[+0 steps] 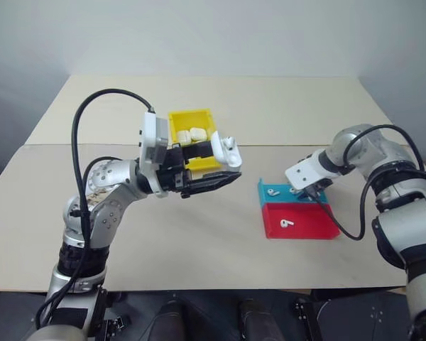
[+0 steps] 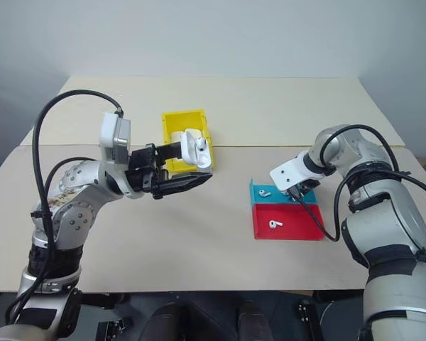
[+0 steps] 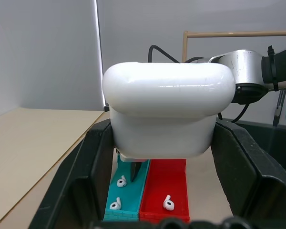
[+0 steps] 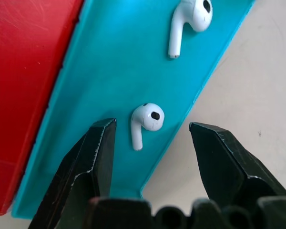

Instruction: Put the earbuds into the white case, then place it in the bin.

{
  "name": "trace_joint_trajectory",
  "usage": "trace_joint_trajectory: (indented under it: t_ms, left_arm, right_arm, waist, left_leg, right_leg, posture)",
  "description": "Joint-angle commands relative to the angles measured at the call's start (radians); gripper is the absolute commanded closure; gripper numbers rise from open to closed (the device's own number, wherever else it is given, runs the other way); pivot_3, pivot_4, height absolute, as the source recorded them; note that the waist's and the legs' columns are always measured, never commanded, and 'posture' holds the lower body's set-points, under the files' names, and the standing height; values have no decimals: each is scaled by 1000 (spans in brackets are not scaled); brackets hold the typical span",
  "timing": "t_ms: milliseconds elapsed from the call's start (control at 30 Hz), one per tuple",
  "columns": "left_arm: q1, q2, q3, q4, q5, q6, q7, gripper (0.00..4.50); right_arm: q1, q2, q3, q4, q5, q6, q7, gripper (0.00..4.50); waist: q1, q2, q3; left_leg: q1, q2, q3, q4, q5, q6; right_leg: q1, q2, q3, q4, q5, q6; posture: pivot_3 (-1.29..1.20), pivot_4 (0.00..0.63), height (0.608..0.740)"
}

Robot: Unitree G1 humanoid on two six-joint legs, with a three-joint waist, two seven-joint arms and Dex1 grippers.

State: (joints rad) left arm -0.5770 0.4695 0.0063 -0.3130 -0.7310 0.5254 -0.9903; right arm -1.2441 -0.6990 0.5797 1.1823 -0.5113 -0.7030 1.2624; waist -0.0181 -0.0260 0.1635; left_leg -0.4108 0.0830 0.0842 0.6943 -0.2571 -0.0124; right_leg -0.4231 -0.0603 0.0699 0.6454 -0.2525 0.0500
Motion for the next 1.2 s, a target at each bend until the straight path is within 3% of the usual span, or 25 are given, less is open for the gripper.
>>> trace_joint_trajectory:
  t_ms: [33,367,533,633,967,1033,1200]
  left_arm:
    - [0,10,25,-46,-23,-5,11,1724]
    - [3,15,22,-46,-29,-7,19,1724]
    - [8,16,22,-52,-32,-5,23,1724]
    - [13,18,23,-56,-33,-5,25,1724]
    - [12,19,23,-51,-34,-7,23,1724]
    - [8,21,23,-45,-36,-8,15,1724]
    - [-10,17,22,-26,-37,-13,-4,1724]
  right_arm:
    - [-27,3,-9,15,-16,-19,-17,1566]
    - [-18,16,-15,30,-25,-20,-25,1566]
    - [-9,17,-24,32,-12,-21,-7,3177]
    - [-6,16,-26,32,-9,-23,-4,3858]
    - [-14,7,-71,24,35,19,27,3859]
    - [-27,-1,-123,15,90,59,67,3859]
    - [20,-39,-347,-206,455,393,329,3859]
  waist:
    - [0,0,0]
    - [-4,0,0]
    - [-5,0,0]
    - [-5,0,0]
    - [-5,0,0]
    - [-5,0,0]
    - [-2,1,1]
  left_leg:
    - [0,0,0,0,0,0]
    - [3,0,0,0,0,0]
    - [3,0,0,0,0,0]
    - [2,0,0,0,0,0]
    - [2,0,0,0,0,-1]
    - [2,0,0,0,0,-1]
    - [2,0,0,0,0,-1]
  right_leg:
    - [0,0,0,0,0,0]
    - [2,0,0,1,0,0]
    - [2,0,1,1,0,0]
    - [2,0,1,1,0,0]
    - [2,0,1,1,0,0]
    - [1,0,1,1,0,0]
    - [2,0,1,1,0,0]
  posture:
    - [0,150,740]
    - [0,150,740]
    - [0,150,740]
    - [0,150,740]
    - [0,150,740]
    - [0,150,740]
    - [0,150,740]
